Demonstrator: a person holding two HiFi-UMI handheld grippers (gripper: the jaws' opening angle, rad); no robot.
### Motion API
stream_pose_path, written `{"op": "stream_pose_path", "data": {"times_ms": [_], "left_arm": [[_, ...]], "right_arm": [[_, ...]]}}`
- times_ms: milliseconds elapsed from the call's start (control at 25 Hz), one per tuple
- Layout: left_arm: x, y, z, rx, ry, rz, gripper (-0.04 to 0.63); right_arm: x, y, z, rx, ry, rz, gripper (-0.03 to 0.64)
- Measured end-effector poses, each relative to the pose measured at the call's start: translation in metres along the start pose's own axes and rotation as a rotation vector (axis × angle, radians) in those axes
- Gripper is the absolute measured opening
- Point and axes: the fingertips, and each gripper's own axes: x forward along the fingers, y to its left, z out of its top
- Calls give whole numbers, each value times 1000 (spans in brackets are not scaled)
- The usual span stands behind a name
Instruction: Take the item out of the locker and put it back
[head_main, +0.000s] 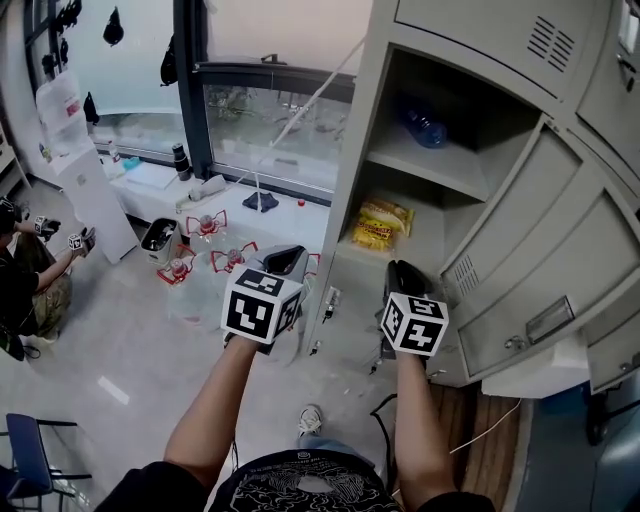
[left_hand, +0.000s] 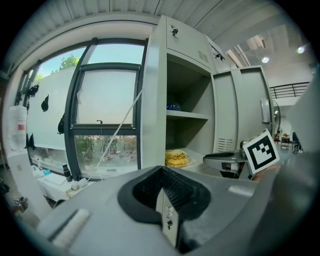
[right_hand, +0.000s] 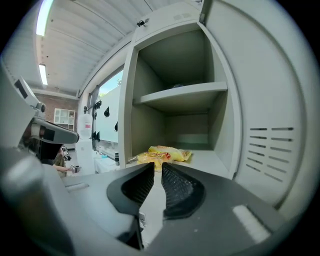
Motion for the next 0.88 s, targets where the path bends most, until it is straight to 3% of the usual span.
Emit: {"op": "stream_pose_path", "data": {"times_ms": [880], "left_arm": [[-96, -20, -20, 37, -19, 30, 0]], "right_arm": [[-126, 49, 42, -66, -105, 88, 25]]}}
